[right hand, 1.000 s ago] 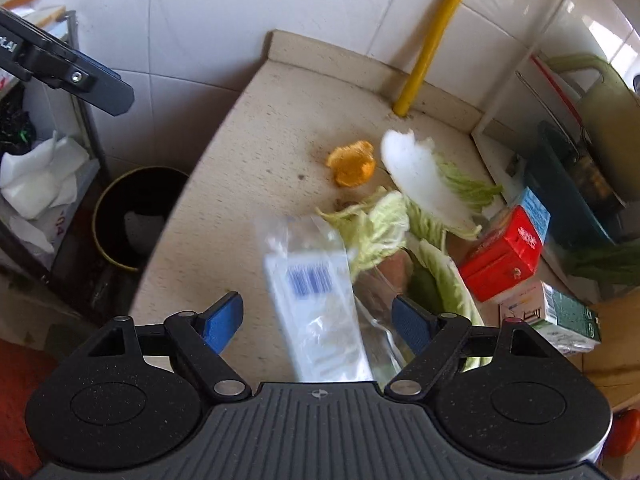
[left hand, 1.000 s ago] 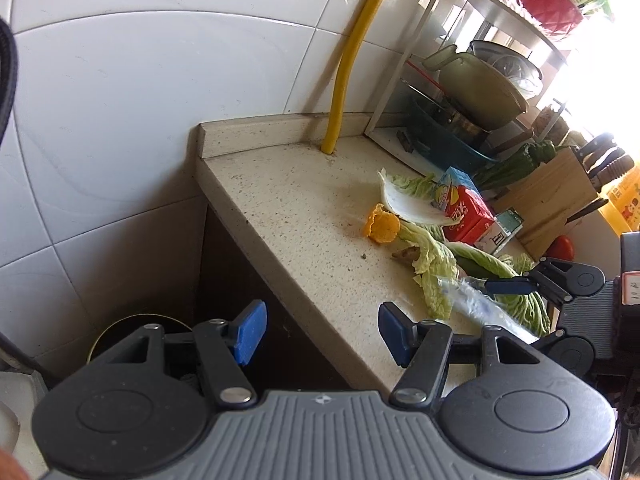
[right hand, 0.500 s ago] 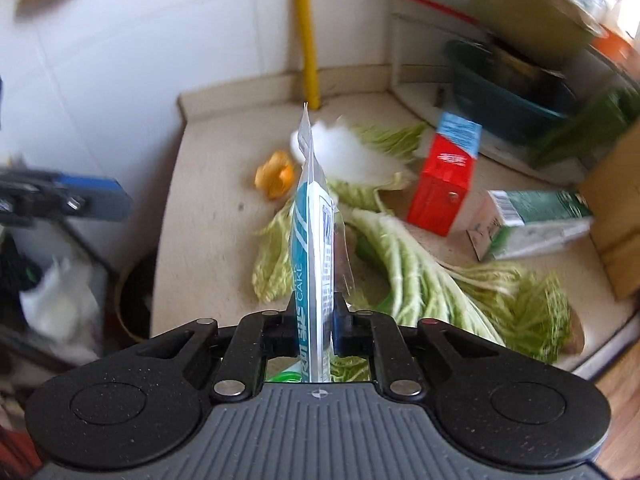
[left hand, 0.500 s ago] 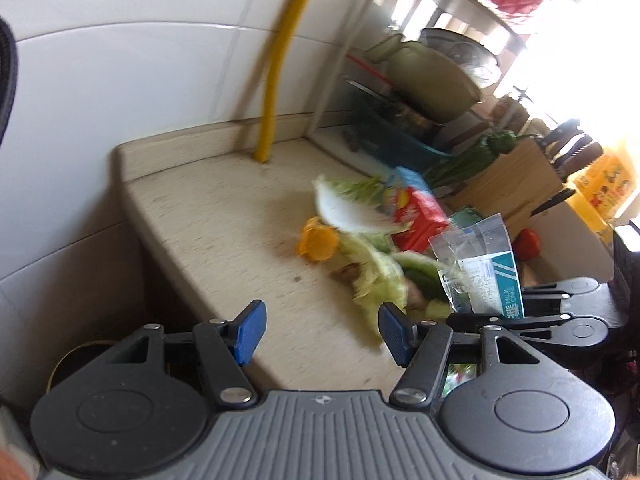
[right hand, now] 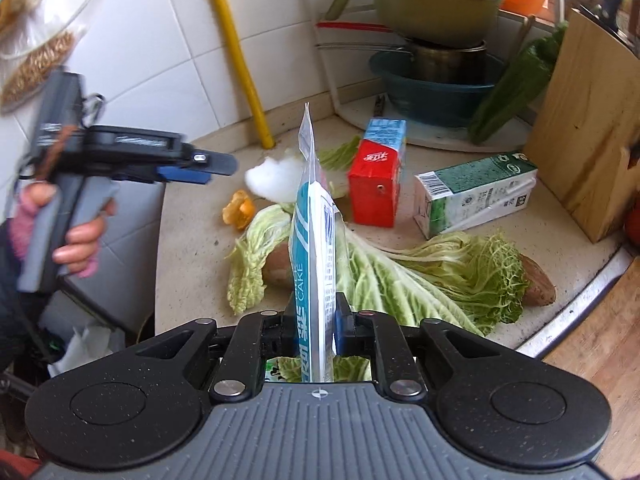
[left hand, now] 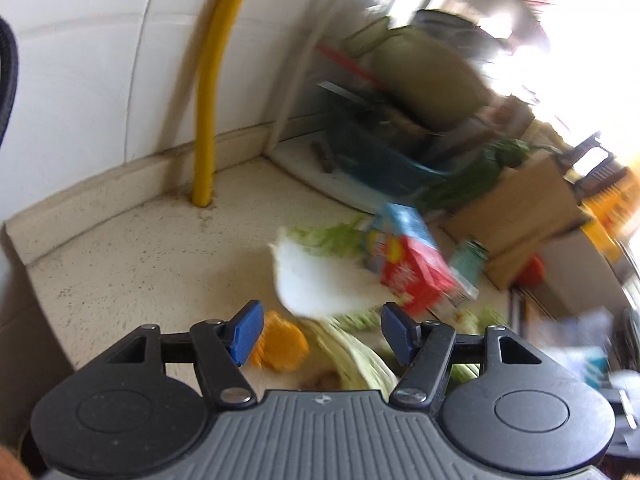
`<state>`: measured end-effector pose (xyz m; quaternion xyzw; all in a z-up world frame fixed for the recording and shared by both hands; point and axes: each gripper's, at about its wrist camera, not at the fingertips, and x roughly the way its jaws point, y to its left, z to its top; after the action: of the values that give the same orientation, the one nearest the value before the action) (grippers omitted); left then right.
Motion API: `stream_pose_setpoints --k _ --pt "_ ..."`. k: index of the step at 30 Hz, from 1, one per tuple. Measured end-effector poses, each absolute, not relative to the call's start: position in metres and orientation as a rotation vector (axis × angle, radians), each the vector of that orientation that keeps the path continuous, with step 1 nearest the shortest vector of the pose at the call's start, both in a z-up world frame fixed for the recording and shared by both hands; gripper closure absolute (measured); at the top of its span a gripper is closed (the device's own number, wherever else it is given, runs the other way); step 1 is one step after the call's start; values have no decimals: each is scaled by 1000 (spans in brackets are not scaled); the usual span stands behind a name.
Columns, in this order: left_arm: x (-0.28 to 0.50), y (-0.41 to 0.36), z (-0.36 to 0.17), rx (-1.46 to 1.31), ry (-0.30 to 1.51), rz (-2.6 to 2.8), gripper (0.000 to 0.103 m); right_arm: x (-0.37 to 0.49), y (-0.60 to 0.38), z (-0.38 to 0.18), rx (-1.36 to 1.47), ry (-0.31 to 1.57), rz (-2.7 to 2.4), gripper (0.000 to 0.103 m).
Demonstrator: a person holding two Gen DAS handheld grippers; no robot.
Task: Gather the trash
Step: 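Grasp a pale cabbage leaf with the left gripper while the right holds the wrapper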
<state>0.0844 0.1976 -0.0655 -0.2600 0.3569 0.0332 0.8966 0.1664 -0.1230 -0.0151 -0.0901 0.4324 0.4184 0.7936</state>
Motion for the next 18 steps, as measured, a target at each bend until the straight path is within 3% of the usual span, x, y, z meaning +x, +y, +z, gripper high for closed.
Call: stream_pose_setpoints --k 6,8,10,18 --pt "125 209 -94 -608 809 50 44 181 -126 -20 -146 936 920 79" --pt "137 209 -103 -623 833 63 48 186 -126 -22 -141 935 920 79" --pt "145 207 -108 -648 848 59 60 188 -128 -22 -132 933 917 79" --pt "146 194 -81 -640 775 -37 64 191 -133 -26 -90 936 903 79"
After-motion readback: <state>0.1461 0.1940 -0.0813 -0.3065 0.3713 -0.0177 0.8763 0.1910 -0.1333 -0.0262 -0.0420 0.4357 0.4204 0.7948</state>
